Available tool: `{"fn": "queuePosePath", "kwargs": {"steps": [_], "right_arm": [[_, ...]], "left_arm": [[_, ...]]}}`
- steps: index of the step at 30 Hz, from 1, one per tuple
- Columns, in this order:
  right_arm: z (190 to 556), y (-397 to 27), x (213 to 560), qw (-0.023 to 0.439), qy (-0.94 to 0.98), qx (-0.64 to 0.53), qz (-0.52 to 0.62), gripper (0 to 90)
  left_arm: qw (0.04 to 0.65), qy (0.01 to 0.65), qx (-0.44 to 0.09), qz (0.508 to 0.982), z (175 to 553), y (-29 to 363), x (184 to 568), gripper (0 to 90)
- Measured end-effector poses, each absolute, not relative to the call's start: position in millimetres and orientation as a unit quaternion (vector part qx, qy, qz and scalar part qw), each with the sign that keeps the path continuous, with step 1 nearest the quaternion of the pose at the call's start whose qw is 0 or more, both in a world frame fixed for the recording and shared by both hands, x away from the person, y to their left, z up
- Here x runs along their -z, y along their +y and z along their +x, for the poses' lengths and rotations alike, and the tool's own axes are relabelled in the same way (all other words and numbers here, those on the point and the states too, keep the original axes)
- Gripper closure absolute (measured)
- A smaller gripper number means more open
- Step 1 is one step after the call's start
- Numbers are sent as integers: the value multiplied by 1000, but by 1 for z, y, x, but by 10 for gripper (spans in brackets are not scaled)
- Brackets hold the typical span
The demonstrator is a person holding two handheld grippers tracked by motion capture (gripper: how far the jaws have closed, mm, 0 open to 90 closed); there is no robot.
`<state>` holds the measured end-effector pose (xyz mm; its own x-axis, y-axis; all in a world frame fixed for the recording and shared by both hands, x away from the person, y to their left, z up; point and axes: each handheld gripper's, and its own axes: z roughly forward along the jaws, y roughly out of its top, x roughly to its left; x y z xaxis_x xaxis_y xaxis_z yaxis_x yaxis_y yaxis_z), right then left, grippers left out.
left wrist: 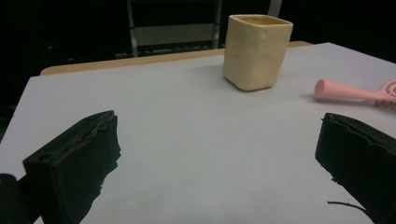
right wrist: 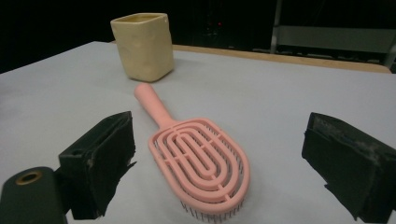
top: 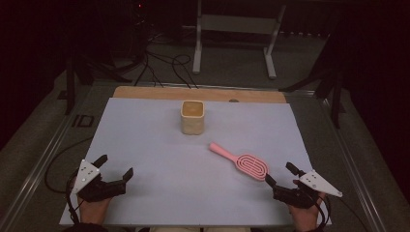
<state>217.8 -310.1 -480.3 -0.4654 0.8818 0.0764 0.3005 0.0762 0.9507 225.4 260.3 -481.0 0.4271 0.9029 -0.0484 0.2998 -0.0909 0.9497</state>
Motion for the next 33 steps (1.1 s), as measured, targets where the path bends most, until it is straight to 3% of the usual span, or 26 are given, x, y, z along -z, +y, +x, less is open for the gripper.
{"fn": "queuePosePath", "kwargs": {"steps": [33], "right_arm": [[226, -305, 483, 265, 686, -506, 450, 92]], "left_arm": [[500, 443, -309, 677, 224, 257, 483, 3]]}}
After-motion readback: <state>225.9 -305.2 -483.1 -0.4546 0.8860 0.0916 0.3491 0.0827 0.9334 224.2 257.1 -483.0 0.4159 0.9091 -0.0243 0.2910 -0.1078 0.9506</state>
